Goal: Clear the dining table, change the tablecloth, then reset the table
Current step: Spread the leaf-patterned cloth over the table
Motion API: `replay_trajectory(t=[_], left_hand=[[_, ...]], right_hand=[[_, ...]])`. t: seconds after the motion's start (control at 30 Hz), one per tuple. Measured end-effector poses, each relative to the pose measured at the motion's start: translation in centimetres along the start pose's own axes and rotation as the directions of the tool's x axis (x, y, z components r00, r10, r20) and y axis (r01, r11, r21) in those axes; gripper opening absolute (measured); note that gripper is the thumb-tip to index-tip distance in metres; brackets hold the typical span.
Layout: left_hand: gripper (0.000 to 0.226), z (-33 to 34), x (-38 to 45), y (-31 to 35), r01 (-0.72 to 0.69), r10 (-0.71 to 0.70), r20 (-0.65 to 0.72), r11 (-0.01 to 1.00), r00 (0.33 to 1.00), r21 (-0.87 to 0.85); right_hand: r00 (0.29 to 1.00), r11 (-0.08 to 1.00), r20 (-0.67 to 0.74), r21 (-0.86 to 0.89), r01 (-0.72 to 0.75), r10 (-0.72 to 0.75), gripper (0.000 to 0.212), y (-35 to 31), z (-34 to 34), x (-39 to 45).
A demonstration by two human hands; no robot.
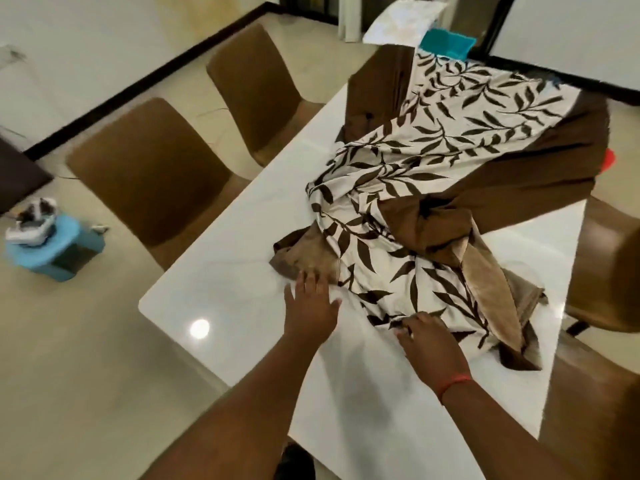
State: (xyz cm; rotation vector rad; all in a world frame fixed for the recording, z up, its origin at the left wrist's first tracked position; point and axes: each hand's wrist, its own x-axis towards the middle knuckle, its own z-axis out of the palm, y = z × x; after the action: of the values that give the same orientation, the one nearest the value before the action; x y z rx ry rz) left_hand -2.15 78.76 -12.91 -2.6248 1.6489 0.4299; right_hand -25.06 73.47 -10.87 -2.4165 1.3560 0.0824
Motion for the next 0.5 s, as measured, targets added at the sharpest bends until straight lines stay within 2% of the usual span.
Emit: replay_trajectory(t=[0.07, 0.13, 0.27, 0.3, 0.33, 0.4, 0.43, 0.5], left_hand=[[0.057, -0.7, 3.8, -0.6, -0.056, 0.055, -0.076, 0.998, 0.996, 0.001], [0.050, -1.0, 6.3, -0.8, -0.111, 0.112, -0.069, 0.994, 0.991, 0.025], [0.031, -0.6, 8.7, -1.3, -0.158, 0.157, 0.004, 0.987, 0.988, 0.014], [0.030, -0.6, 8.8, -1.6, -0.156, 0.156, 0.002, 0.988, 0.988, -0.013], [0.028, -0.7, 9.0, -1.9, -0.153, 0.154, -0.003, 0.985, 0.988, -0.076], [0.016, -1.1, 8.9, -2.5, -0.133, 0.131, -0.029, 0.936, 0.991, -0.325], [0.009, -1.3, 8.7, -2.7, -0.102, 0.102, -0.026, 0.877, 0.994, -0.470], [0.012, -1.9, 7.8, -3.1, -0.027, 0.036, 0.000, 0.742, 0.999, -0.669]], right_hand=[[0.992, 0.997, -0.104, 0.017, -0.074, 0.075, 0.004, -0.6, 0.1, -0.2], [0.973, 0.979, -0.123, 0.080, -0.189, 0.198, 0.004, -1.5, 0.6, -0.7], [0.941, 0.962, -0.202, 0.053, -0.267, 0.272, 0.011, -2.9, 1.3, -1.1], [0.925, 0.944, -0.189, 0.069, -0.322, 0.329, 0.015, -3.3, 1.1, -1.1], [0.897, 0.911, -0.159, 0.096, -0.401, 0.412, 0.022, -3.7, 1.0, -1.1], [0.839, 0.851, -0.149, 0.126, -0.509, 0.524, 0.029, -4.5, 1.1, -1.0], [0.831, 0.846, -0.157, 0.114, -0.522, 0.534, 0.029, -4.9, 1.3, -0.8], [0.840, 0.858, -0.174, 0.102, -0.504, 0.514, 0.029, -6.2, 1.5, -0.3]])
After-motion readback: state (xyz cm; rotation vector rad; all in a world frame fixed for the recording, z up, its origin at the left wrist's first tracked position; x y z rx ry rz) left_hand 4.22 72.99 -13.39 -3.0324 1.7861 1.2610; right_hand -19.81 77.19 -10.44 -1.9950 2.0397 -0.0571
